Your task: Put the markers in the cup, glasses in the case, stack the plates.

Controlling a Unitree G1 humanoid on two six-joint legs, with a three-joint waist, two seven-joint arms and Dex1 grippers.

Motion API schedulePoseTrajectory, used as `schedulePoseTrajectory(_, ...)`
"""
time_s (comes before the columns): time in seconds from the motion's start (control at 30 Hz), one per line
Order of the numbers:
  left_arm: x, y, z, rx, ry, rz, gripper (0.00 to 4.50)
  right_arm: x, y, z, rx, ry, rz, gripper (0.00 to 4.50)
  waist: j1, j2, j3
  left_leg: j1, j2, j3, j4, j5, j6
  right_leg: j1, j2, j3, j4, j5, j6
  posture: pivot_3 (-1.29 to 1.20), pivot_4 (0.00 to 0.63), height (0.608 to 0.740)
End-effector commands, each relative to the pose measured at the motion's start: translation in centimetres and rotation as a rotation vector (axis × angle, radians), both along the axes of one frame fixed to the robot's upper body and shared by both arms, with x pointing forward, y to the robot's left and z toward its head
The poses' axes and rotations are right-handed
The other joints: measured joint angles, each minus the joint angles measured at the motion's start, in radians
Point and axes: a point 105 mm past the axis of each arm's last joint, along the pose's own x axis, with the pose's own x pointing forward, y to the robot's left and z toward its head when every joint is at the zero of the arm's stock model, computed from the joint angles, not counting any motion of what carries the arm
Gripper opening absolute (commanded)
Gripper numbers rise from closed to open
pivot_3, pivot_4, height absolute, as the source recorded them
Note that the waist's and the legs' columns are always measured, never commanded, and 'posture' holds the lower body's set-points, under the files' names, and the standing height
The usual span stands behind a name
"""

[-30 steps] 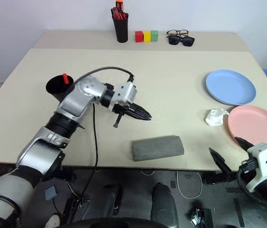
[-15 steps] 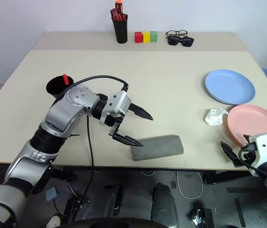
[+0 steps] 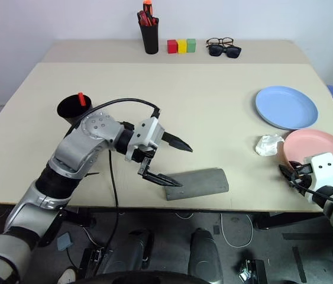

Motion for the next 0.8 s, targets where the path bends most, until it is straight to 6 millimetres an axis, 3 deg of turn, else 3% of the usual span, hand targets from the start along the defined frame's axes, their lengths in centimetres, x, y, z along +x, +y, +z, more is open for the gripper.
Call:
schedulePoseTrajectory(0.03,-1.0,0.1,1.2,-0.038,-0.031,-0.021,4.50,0.0,-0.3,0.3,-0.012,0.001,-0.014,0.09,-0.002,-0.001,0.000,0.000,0.000,0.000,0.000,0.000,0.000,0.001,0.000,0.000,0.000,0.000,0.000,0.00,0.150,0.739)
schedulePoseTrajectory(0.13,-1.3,0.2,1.4,-0.042,-0.031,-0.019,4.50,0.2,-0.6,0.9,-0.058,-0.018,-0.024,0.09,-0.008,0.000,0.000,0.000,0.000,0.000,0.000,0.000,0.000,0.001,0.000,0.000,0.000,-0.002,-0.002,0.00,0.150,0.739)
schedulePoseTrajectory(0.27,-1.4,0.3,1.7,-0.047,-0.028,-0.007,4.50,1.2,-0.8,3.4,-0.168,-0.101,-0.020,0.09,-0.011,0.000,0.000,0.000,0.000,0.000,0.000,0.000,0.000,0.000,0.000,0.000,0.000,-0.001,-0.002,0.00,0.150,0.739)
schedulePoseTrajectory(0.4,-0.9,-0.4,1.8,-0.049,-0.026,0.011,4.50,3.9,-0.5,7.3,-0.318,-0.231,0.026,0.09,-0.022,0.001,0.000,0.000,0.000,0.001,0.000,0.000,0.000,0.000,0.000,0.001,0.000,-0.002,-0.002,0.00,0.150,0.739)
schedulePoseTrajectory(0.5,-0.7,-0.4,1.8,-0.051,-0.032,0.028,4.50,5.9,0.1,8.9,-0.363,-0.287,0.074,0.09,-0.022,0.001,0.000,0.001,0.000,0.002,0.000,0.000,0.000,0.000,0.000,0.001,0.001,-0.002,-0.001,0.00,0.150,0.739)
schedulePoseTrajectory(0.8,-0.5,0.5,1.8,-0.062,-0.040,0.120,4.50,12.3,0.7,10.1,-0.485,-0.272,0.148,0.09,-0.022,0.002,0.002,-0.001,-0.001,0.002,-0.003,0.000,0.000,-0.002,0.000,0.002,-0.001,0.001,0.000,0.00,0.150,0.739)
